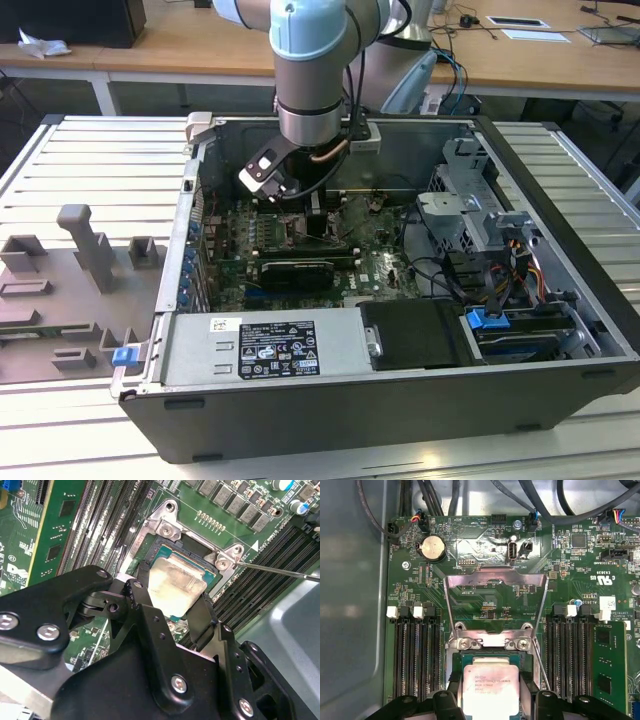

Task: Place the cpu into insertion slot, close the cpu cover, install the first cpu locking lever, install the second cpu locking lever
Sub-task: 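Place the cpu into insertion slot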

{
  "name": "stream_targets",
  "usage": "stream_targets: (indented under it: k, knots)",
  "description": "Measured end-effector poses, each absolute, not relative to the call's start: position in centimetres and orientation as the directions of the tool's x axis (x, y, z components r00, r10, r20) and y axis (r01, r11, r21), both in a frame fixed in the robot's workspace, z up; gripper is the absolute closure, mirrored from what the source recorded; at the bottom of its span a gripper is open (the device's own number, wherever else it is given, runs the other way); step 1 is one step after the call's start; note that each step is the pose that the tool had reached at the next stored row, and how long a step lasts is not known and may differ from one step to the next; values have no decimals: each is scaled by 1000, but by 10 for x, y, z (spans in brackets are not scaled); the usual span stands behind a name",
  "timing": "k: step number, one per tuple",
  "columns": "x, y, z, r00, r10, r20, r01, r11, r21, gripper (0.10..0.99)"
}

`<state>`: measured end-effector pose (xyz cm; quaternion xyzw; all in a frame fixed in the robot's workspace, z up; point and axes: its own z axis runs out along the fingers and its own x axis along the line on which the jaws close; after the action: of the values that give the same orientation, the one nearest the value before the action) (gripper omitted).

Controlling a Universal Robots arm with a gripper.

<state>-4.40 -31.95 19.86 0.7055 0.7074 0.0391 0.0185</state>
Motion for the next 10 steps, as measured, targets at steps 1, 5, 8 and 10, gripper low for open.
stream_targets:
  k: [1,5,8,10]
  knots:
    - [-44,-319,198,-4,1000,29,997,1,81,545]
    - [-44,-320,198,-4,1000,29,997,1,81,545]
    - [-44,-319,198,-4,1000,29,997,1,81,529]
    - [-44,-319,198,-4,1000,29,997,1,81,467]
